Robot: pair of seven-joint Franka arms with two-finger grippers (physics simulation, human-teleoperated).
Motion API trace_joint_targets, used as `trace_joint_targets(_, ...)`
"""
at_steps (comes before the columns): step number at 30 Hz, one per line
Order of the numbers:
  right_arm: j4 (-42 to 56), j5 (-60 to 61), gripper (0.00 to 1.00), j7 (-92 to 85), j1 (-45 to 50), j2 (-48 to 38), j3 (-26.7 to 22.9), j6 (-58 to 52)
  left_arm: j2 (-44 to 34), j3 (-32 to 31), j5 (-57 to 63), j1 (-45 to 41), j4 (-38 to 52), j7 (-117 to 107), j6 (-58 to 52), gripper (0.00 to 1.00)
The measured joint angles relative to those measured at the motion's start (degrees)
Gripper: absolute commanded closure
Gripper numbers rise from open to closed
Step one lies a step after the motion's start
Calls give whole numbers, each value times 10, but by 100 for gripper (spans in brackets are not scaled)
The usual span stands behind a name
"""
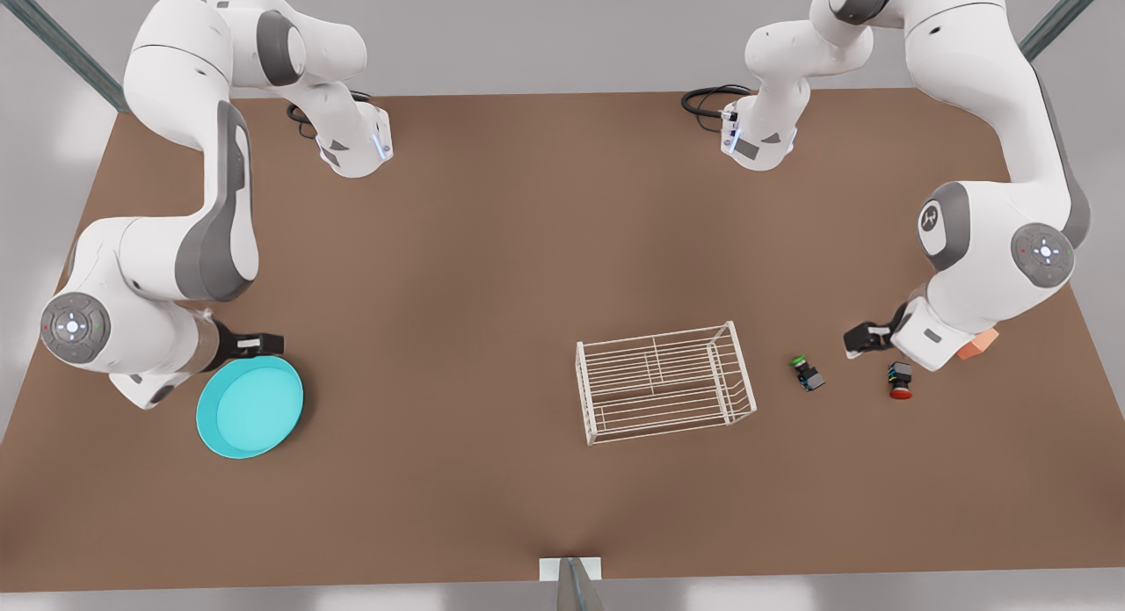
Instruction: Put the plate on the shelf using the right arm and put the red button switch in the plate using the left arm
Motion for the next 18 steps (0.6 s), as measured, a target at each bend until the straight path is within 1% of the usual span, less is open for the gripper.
trace_joint_targets(3,-2,15,0,-5,-14,13,-1,11,2,-1,1,-2,1,-2,16,0)
trace_joint_targets(7,-11,62,0,-26,-76,70,-6,35,9,0,5,2,-7,-4,28,0)
trace_joint_targets(10,-33,109,0,-51,-112,124,-18,71,12,2,10,16,-9,2,29,0)
trace_joint_targets(13,-44,139,0,-77,-131,169,-26,110,27,0,24,11,-9,9,29,0)
trace_joint_targets(15,-51,149,0,-95,-135,183,-39,137,30,0,51,9,-12,13,27,0)
trace_joint_targets(18,-64,168,0,-124,-163,186,-46,165,40,1,70,29,-12,25,25,0)
